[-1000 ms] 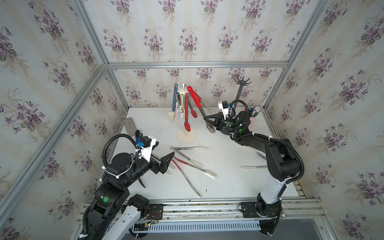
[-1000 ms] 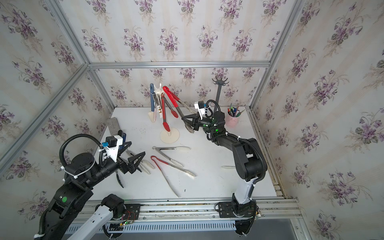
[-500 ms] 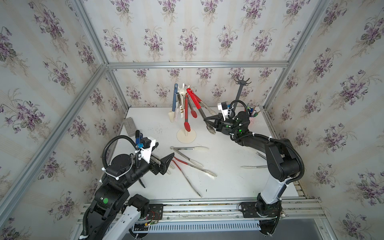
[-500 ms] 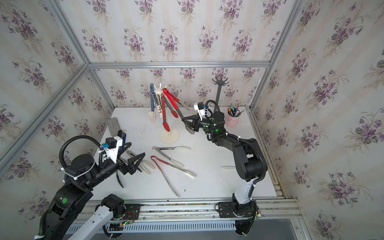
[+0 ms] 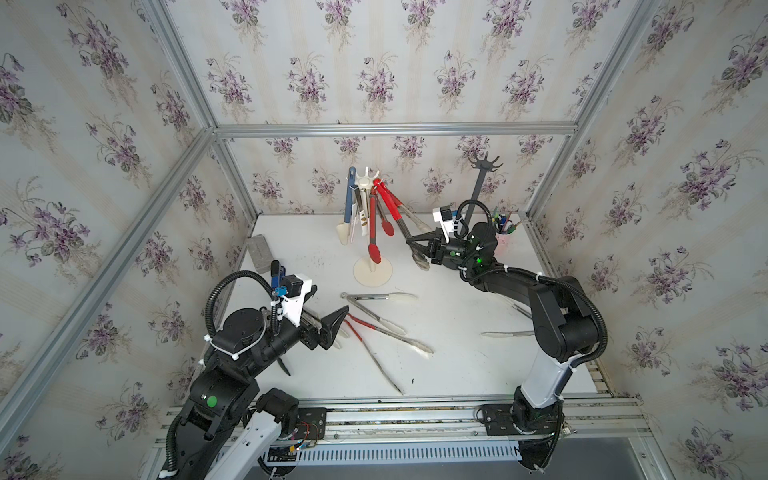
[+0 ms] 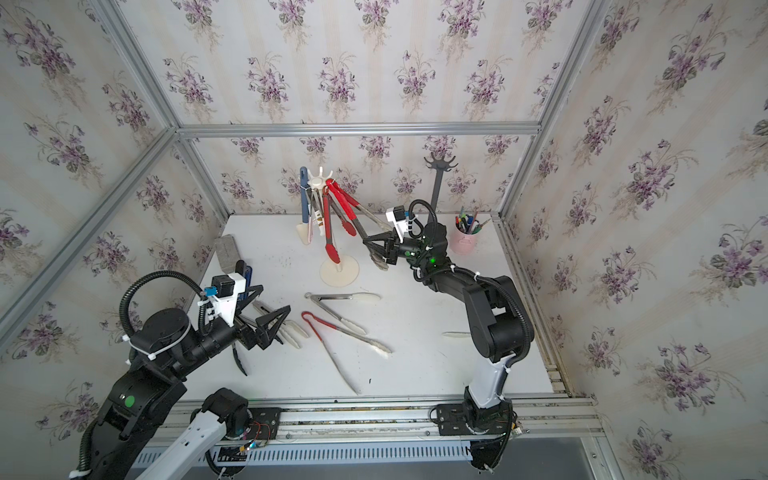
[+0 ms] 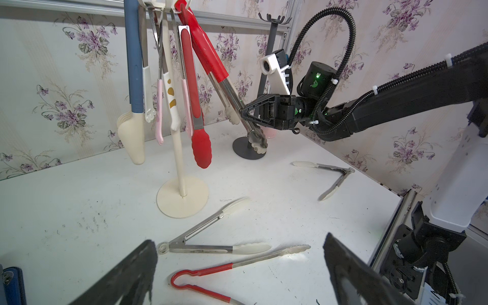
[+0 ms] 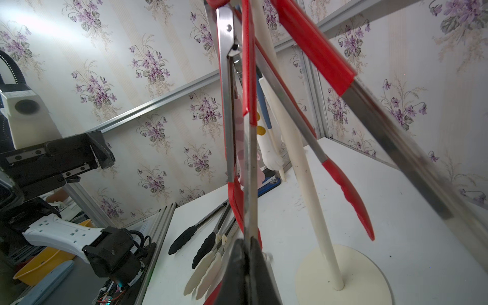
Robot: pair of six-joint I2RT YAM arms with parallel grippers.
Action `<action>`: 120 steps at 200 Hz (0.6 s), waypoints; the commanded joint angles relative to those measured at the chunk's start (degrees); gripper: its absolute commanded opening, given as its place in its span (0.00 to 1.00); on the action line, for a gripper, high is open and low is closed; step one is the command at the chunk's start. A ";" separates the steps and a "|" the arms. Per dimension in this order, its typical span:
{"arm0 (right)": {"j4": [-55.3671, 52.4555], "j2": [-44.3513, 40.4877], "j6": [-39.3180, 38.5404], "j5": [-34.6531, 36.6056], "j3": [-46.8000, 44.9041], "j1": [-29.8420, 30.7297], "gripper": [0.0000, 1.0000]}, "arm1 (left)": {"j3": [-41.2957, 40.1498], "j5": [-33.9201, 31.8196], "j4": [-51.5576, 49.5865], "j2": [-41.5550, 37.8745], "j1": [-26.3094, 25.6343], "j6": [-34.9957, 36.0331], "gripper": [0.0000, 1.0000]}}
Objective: Hang food tongs on kitchen utensil racks
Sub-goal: Hang the food tongs on the rack.
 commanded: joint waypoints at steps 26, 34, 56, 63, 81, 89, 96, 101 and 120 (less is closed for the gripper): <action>-6.13 -0.17 -3.17 2.98 1.24 -0.14 0.22 | -0.06 -0.13 0.87 0.11 0.00 0.03 0.99; -6.72 -0.17 -3.46 3.58 1.37 -0.13 0.27 | -0.11 -0.13 0.87 0.13 0.04 0.02 0.99; -7.89 -0.36 -4.05 5.10 1.61 -0.11 0.37 | -0.07 -0.22 0.87 0.21 0.04 0.06 0.99; -8.38 -0.39 -4.25 5.49 1.75 -0.15 0.38 | -0.14 -0.31 0.83 0.21 0.04 0.04 0.99; -9.49 -0.68 -5.02 6.40 1.98 -0.11 0.41 | -0.25 -0.34 0.83 0.21 0.04 -0.07 0.99; -9.95 -0.86 -5.19 7.00 1.98 -0.16 0.42 | -0.35 -0.43 0.83 0.21 0.04 -0.14 0.99; -10.36 -1.10 -5.59 7.36 1.93 -0.17 0.44 | -0.37 -0.52 0.83 0.21 0.04 -0.14 0.99; -10.71 -1.28 -5.76 7.69 1.89 -0.13 0.45 | -0.41 -0.51 0.88 0.21 0.04 -0.16 0.99; -12.02 -2.04 -6.43 9.15 1.63 -0.13 0.51 | -0.50 -0.68 0.83 0.30 0.02 -0.41 0.99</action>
